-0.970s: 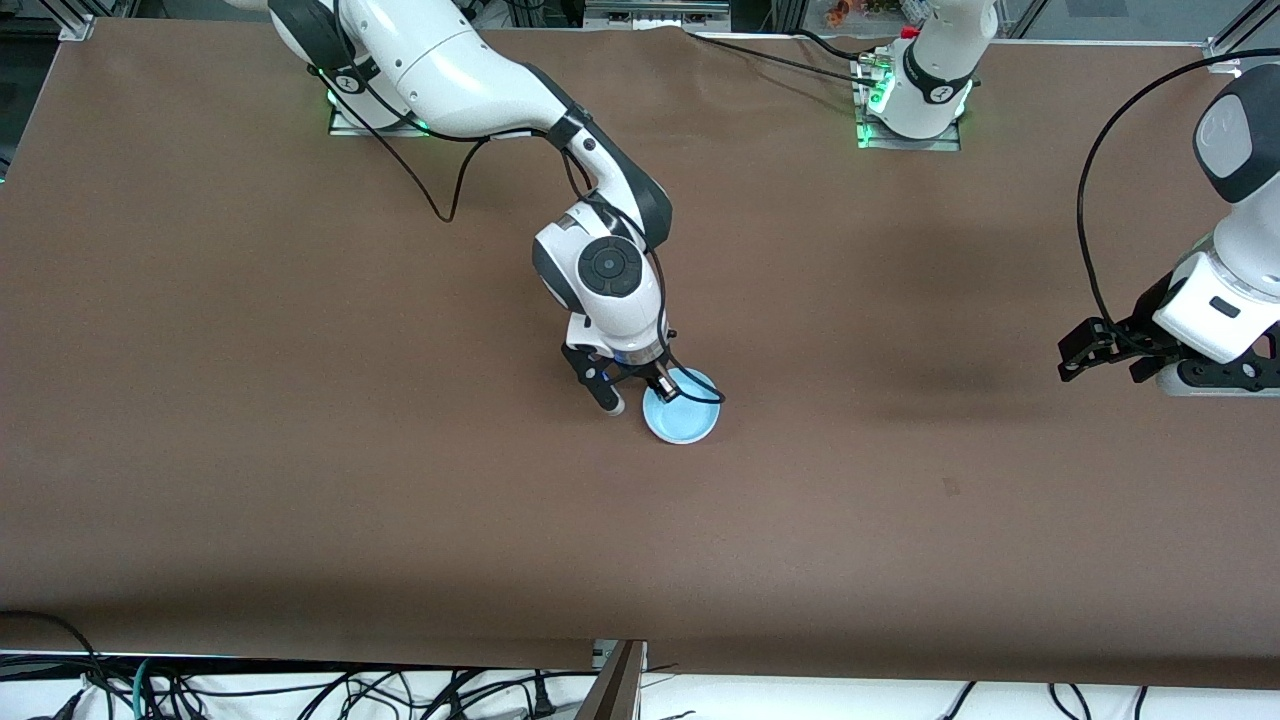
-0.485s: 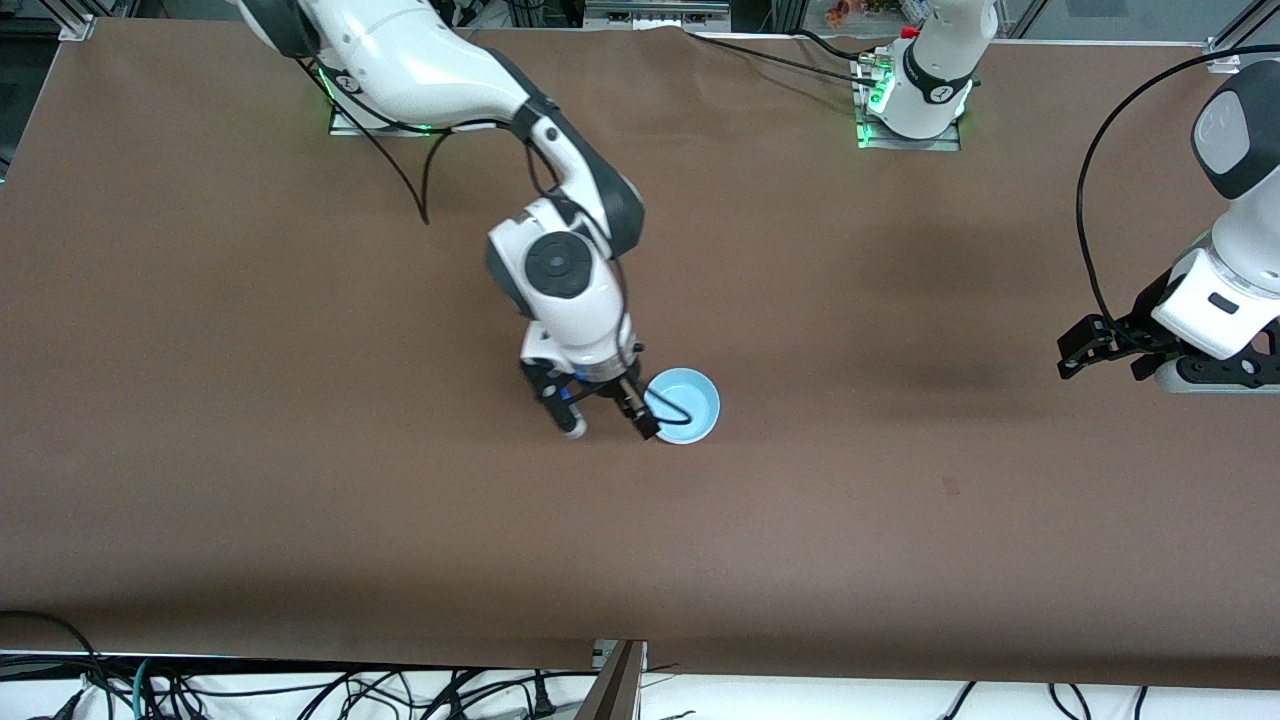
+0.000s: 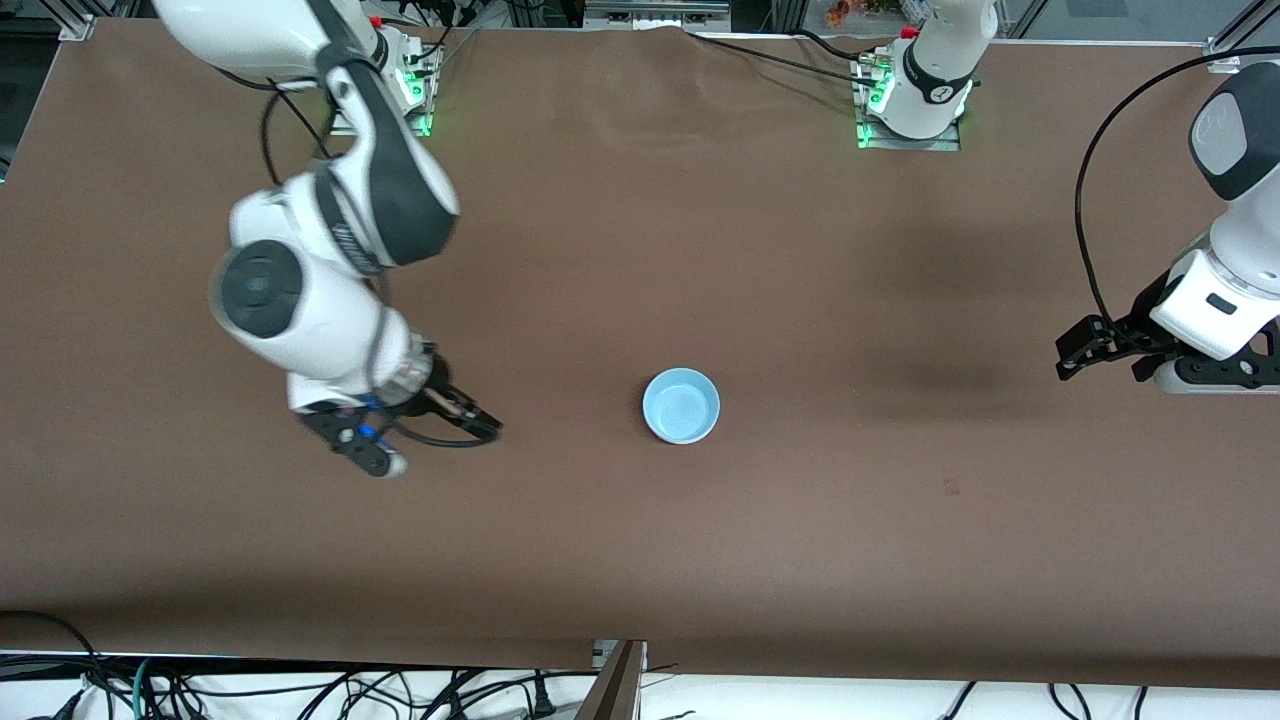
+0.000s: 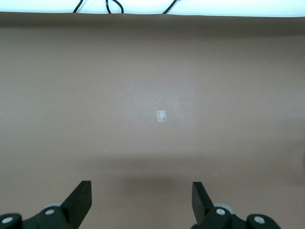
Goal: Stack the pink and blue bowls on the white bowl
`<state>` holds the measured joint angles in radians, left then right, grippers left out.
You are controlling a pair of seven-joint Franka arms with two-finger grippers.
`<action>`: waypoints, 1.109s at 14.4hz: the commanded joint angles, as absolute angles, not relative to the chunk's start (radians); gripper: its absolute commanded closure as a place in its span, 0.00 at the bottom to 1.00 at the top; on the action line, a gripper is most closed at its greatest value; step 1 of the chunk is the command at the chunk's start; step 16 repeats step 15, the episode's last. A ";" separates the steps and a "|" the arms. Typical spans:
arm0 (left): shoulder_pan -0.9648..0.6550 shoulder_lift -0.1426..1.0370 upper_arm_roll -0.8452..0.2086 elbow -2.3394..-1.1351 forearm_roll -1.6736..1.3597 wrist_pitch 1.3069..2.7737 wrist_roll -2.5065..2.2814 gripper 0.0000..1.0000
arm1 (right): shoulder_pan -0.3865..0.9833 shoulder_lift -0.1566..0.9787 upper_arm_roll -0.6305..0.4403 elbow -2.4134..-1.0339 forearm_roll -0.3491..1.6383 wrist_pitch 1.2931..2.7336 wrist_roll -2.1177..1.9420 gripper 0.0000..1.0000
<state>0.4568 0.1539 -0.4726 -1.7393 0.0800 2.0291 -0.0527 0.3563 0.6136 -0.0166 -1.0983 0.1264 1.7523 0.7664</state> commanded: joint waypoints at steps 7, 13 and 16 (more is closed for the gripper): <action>0.466 0.126 -0.477 -1.776 0.092 2.045 0.058 0.00 | 0.241 0.174 -0.132 -1.450 0.071 1.538 0.173 0.00; 0.466 0.127 -0.477 -1.776 0.091 2.045 0.058 0.00 | 0.239 0.046 -0.130 -1.585 0.023 1.575 0.147 0.00; 0.466 0.127 -0.477 -1.776 0.091 2.043 0.058 0.00 | 0.244 0.046 -0.127 -1.578 0.021 1.575 0.147 0.00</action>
